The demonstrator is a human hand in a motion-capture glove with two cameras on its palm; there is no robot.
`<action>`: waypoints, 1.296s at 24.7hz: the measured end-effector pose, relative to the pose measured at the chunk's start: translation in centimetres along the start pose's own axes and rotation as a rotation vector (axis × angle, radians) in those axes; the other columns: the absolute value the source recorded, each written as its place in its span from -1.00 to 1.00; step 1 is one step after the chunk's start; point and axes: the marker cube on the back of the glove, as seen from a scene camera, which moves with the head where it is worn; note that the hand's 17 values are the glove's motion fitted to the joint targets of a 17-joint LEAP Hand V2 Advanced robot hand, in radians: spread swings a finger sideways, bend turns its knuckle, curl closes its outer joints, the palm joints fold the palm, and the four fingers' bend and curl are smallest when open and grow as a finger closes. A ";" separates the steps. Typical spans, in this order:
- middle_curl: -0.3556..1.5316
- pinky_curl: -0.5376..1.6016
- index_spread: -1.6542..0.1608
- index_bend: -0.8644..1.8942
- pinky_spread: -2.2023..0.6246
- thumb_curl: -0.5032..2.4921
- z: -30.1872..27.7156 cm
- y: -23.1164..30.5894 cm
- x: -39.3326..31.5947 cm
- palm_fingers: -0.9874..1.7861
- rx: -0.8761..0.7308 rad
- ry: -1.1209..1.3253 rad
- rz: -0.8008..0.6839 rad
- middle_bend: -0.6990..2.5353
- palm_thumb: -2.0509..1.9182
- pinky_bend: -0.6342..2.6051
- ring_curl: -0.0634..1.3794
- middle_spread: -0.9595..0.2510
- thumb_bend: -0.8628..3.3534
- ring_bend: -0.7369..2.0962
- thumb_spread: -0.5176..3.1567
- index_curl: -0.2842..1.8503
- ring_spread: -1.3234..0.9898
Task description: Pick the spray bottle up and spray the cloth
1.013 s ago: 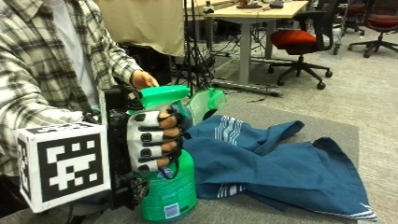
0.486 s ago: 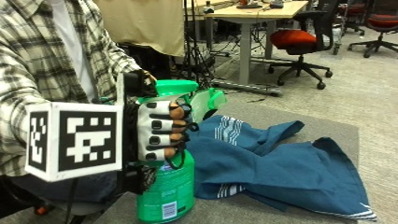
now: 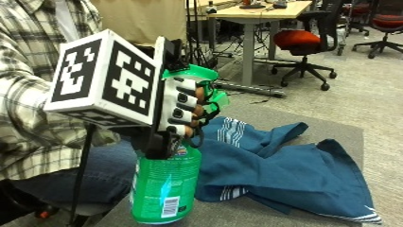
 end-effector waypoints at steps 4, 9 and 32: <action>-0.08 -0.16 0.57 -0.06 0.44 -0.15 -0.8 0.5 -2.9 0.67 -0.080 0.105 -0.053 -0.22 0.56 -0.37 -0.25 0.35 -0.60 -0.09 -0.69 -0.22 -0.04; -0.08 -0.15 0.57 -0.06 0.44 -0.15 0.4 -0.3 -4.1 0.67 -0.154 0.169 -0.067 -0.21 0.56 -0.37 -0.25 0.35 -0.60 -0.09 -0.69 -0.22 -0.04; -0.09 -0.14 0.57 -0.07 0.44 -0.14 7.6 -1.6 -8.3 0.68 -0.530 0.616 -0.154 -0.21 0.56 -0.37 -0.24 0.35 -0.61 -0.07 -0.70 -0.21 -0.04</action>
